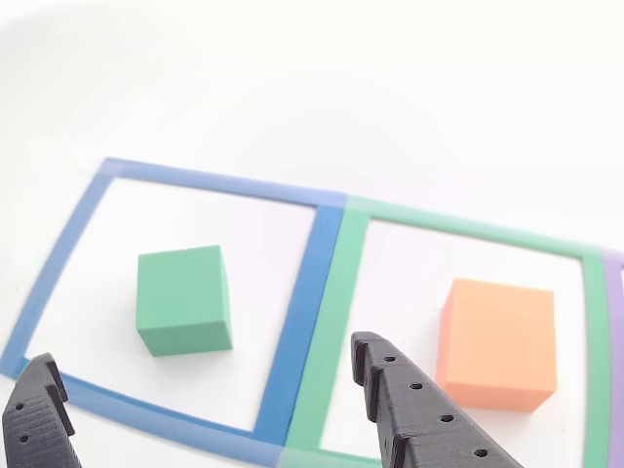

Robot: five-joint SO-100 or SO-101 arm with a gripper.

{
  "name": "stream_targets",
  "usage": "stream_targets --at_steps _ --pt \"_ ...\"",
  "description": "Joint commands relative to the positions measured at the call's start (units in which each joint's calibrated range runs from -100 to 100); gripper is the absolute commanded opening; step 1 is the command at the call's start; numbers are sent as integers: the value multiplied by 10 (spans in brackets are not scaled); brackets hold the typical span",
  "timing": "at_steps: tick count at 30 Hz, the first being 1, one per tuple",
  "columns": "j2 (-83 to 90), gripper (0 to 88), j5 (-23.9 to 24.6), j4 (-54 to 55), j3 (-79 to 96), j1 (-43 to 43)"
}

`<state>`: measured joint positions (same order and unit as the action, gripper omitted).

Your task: Tower of hanoi

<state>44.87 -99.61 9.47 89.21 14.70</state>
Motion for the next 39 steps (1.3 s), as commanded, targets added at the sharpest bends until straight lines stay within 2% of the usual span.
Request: stream_targets --at_steps 1,5,15,23,39 --pt "-113 348 -4 157 11 4" --pt "-232 344 -4 270 3 5" --pt "-480 341 -4 444 -96 28" --pt "-581 341 -4 484 -172 46" --pt "-646 309 -4 497 -233 75"
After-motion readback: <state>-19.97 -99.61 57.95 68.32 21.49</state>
